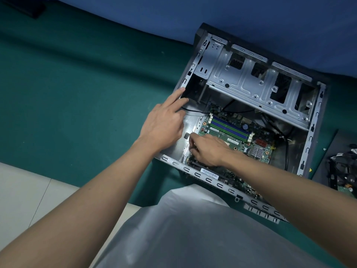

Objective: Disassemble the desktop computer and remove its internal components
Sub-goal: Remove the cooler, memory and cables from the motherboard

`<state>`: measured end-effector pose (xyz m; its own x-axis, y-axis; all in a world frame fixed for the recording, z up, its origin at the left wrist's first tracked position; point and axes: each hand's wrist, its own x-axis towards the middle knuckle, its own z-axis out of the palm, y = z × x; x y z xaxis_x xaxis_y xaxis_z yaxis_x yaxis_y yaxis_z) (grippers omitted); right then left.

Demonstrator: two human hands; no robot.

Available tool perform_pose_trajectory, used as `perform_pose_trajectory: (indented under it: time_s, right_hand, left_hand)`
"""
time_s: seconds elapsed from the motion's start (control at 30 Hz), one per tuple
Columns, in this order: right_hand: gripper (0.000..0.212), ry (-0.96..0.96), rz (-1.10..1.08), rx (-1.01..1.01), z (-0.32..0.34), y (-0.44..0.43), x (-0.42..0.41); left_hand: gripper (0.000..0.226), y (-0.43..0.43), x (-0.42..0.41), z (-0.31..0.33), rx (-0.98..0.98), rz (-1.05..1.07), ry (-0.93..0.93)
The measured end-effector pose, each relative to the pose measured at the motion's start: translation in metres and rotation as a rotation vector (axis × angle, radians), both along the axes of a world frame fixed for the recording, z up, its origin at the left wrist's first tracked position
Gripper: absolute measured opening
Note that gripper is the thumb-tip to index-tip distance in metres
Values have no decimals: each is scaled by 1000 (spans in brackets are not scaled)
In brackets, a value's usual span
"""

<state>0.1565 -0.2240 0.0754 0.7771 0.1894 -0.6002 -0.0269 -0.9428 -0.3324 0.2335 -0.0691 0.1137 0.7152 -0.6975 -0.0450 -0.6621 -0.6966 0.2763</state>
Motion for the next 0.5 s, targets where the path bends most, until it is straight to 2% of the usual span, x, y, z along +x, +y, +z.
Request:
perform_pose_trajectory:
  time_s: [0.1, 0.2, 0.27, 0.33, 0.5]
  right_hand:
    - [11, 26, 19, 13, 3, 2, 1]
    - [30, -23, 116, -94, 2, 4, 0]
    - [25, -58, 164, -72, 4, 4, -1]
    - [7, -117, 241, -8, 6, 3, -3]
    - [25, -182, 350, 38, 14, 4, 1]
  left_hand:
    - [20, 0, 0, 1, 0, -3, -3]
    - [20, 0, 1, 0, 12, -4, 0]
    - [21, 0, 1, 0, 21, -6, -2]
    - [22, 0, 1, 0, 22, -7, -3]
    - [21, 0, 1, 0, 18, -7, 0]
